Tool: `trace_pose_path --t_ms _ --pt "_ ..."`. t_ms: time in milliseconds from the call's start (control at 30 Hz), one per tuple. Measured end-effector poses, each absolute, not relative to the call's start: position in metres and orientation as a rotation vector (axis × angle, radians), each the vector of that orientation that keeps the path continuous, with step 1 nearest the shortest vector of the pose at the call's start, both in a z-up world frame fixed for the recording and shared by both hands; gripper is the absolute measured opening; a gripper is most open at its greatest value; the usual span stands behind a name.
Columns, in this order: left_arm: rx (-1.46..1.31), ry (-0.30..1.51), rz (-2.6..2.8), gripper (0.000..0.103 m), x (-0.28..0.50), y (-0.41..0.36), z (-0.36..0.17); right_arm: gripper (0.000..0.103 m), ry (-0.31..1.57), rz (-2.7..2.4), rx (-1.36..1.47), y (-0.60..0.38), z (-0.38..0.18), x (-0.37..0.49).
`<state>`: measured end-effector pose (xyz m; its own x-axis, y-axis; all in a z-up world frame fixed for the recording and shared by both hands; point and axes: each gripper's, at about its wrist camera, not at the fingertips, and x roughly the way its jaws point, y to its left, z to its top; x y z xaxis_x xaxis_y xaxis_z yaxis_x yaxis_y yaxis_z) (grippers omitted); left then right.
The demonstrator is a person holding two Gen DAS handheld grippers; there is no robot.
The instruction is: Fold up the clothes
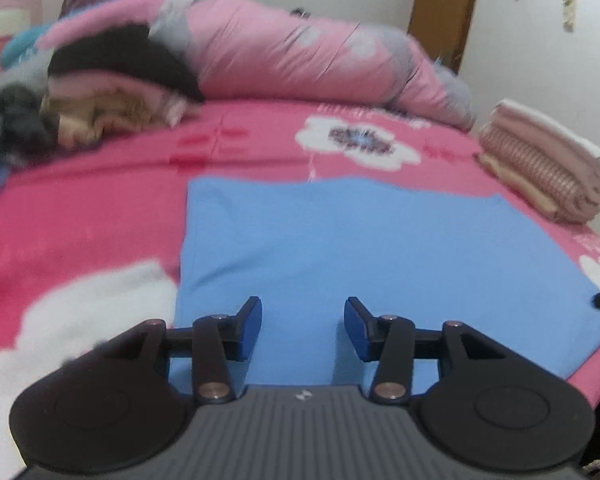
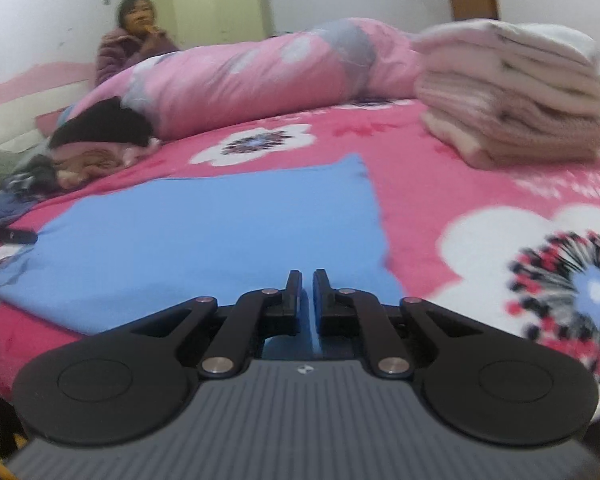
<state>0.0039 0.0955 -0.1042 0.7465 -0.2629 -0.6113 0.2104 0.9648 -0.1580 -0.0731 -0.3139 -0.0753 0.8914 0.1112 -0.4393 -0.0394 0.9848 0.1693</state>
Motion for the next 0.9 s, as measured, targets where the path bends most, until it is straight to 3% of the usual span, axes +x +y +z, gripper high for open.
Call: trace_pose_path --t_ms 233,400,900 --pt "-0.069 0.682 -0.276 0.047 0.004 0.102 -0.106 0.007 0.46 -0.104 0.172 -0.356 -0.065 -0.08" --pt "-0.044 0.689 -0.259 0.048 0.004 0.096 -0.103 0.007 0.383 0.049 0.11 -0.325 -0.048 -0.062" --pt "0.0 0.735 -0.292 0.051 0.046 0.078 -0.099 0.005 0.44 0.24 0.208 -0.3 -0.092 -0.014"
